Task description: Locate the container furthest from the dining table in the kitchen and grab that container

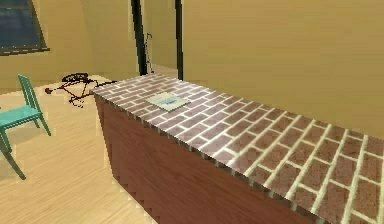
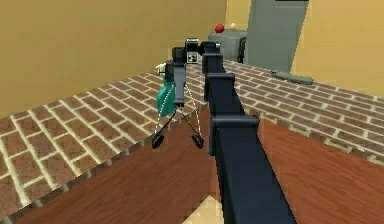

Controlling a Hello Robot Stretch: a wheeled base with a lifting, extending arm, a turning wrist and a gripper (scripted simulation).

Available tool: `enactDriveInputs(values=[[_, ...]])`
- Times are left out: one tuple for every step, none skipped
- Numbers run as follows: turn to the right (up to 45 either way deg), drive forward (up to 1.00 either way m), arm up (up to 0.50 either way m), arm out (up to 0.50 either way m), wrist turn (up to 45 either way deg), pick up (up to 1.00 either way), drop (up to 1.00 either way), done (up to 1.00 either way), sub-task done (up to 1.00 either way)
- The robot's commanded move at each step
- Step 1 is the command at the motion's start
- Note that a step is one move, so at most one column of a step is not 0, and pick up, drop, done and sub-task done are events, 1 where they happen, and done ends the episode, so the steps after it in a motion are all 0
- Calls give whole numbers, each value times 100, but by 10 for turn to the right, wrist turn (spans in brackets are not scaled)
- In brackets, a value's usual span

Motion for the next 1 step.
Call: enactDriveInputs(values=[[0, 0, 0, 0, 450, 0, 0, 0, 0]])
